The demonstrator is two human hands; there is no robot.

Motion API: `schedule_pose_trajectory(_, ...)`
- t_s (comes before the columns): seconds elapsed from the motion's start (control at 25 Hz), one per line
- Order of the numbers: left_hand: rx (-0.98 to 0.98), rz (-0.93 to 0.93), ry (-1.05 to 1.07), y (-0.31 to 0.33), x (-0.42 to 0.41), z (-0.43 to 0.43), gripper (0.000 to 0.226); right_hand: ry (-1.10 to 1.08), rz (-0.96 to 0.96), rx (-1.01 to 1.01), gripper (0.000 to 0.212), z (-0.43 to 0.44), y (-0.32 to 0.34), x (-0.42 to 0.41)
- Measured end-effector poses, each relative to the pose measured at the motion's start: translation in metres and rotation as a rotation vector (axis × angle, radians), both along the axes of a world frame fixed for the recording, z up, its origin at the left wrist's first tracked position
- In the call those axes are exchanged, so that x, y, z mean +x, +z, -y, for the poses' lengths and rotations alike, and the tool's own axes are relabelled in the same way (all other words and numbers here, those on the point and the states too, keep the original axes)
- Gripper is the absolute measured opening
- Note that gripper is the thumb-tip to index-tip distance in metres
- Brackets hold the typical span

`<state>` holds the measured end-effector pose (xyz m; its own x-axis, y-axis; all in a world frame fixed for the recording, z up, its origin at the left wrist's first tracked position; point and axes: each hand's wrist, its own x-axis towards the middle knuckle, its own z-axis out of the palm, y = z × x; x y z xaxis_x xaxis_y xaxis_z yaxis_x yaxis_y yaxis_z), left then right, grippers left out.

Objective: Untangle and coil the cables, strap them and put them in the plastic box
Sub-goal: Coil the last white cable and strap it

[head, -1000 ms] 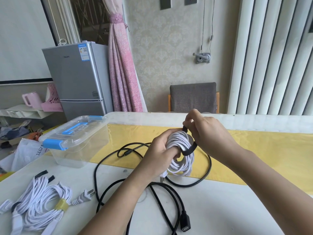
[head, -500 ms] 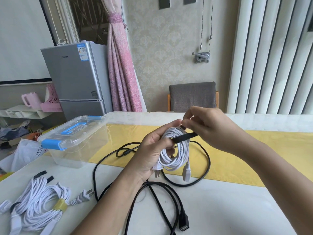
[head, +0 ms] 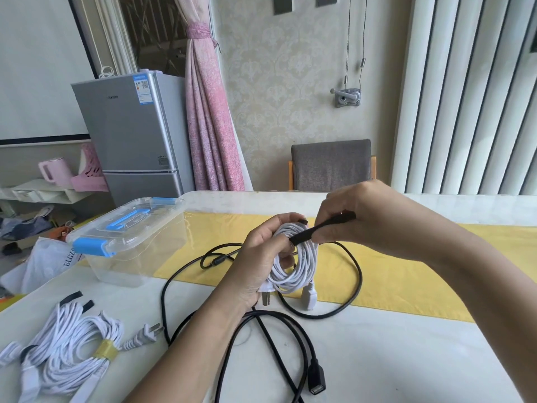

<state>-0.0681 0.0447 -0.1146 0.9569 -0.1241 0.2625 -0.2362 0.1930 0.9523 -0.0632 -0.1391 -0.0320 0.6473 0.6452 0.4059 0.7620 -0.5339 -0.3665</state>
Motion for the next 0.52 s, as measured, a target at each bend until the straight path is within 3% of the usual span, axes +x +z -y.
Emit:
schedule_pose_trajectory(0.2,0.142,0.058,-0.031,0.002,-0.008,0.006,0.037,-0.105,-0.111,0.243,0.012,0.001,-0.003,0.006)
schedule_pose_trajectory(0.4,0.131,0.096,-0.012,0.002,-0.007,0.005,0.037,-0.050,-0.355,0.409,0.014,-0.004,-0.005,0.010)
schedule_pose_trajectory(0.52,0.124,0.119,0.010,0.003,-0.006,0.004,0.034,-0.032,-0.365,0.491,0.015,-0.009,-0.007,0.008)
